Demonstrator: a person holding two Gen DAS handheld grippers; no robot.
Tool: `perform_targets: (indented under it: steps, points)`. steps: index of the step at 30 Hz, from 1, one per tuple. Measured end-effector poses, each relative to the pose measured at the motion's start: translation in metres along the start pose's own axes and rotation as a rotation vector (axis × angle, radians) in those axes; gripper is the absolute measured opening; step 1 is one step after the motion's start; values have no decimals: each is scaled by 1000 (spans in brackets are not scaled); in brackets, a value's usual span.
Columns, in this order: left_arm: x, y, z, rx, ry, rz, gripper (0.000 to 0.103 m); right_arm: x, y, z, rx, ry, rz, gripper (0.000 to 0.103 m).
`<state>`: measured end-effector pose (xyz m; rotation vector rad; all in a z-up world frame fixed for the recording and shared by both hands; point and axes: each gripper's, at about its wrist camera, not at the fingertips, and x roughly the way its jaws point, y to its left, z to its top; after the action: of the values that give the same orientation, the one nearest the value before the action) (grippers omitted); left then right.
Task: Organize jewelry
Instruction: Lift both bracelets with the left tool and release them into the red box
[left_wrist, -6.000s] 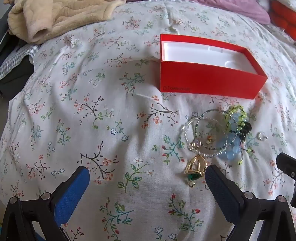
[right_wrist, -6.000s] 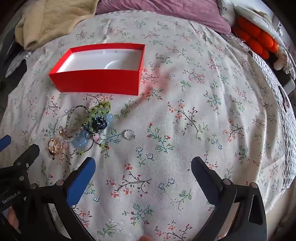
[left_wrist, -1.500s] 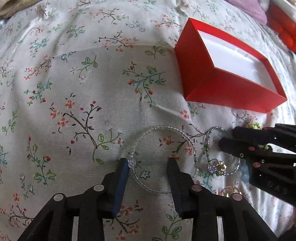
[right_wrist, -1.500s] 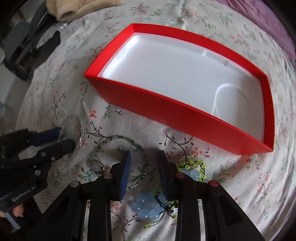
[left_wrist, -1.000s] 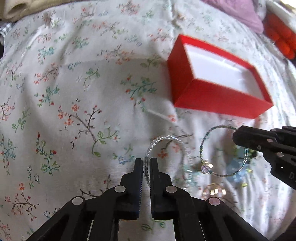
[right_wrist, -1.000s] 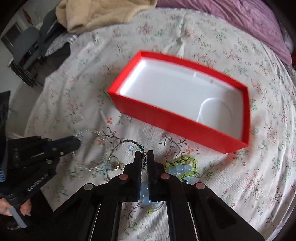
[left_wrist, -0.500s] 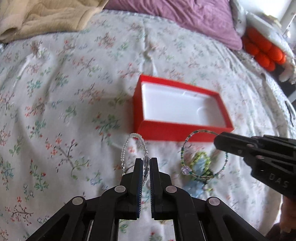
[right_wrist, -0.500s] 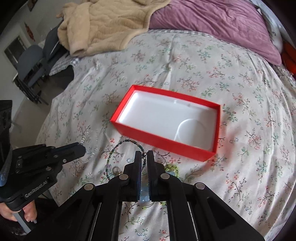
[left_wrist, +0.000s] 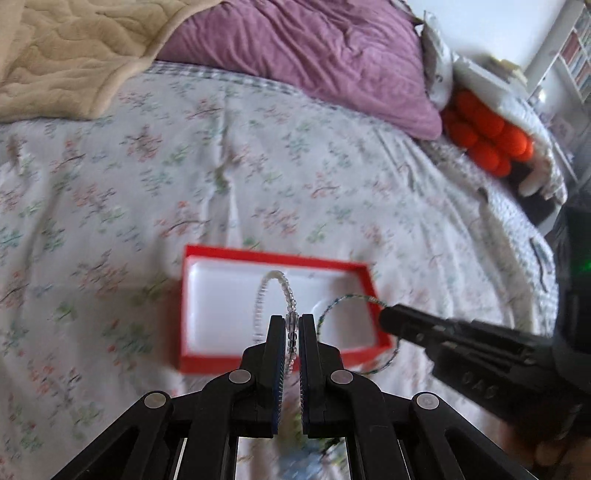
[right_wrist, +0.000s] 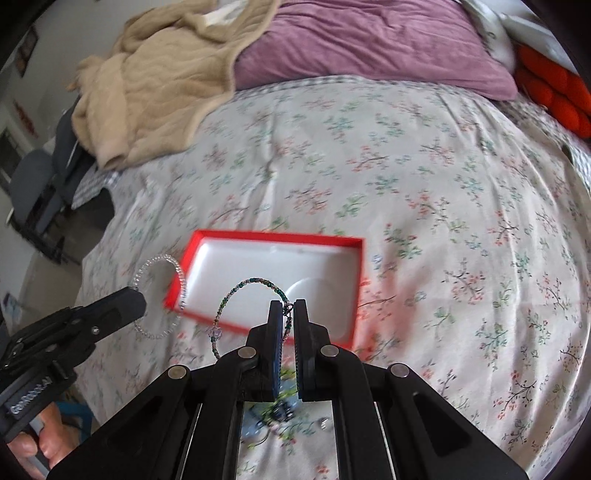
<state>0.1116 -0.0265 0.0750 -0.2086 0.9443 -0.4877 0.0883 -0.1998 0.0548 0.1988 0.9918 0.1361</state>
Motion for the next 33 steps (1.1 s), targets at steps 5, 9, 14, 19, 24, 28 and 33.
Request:
perform_targets:
  steps: [5, 9, 14, 19, 24, 28, 33]
  points:
    - [22, -3, 9, -35, 7, -52, 1, 7, -19, 8, 45, -11, -32, 6]
    - [49, 7, 7, -41, 49, 38, 1, 13, -27, 10, 65, -9, -41, 6]
    - [63, 20, 4, -20, 78, 152, 1, 20, -28, 12, 57, -3, -45, 6]
    - [72, 27, 0, 13, 99, 239, 1, 28, -23, 13, 36, 2, -58, 6]
    - [75, 27, 0, 38, 93, 270, 1, 36, -20, 14, 17, 3, -75, 6]
    - [78, 27, 0, 47, 91, 296, 10, 43, -19, 17, 4, -4, -79, 7]
    - [71, 22, 0, 68, 71, 312, 26, 42, -21, 19, 12, 6, -64, 14]
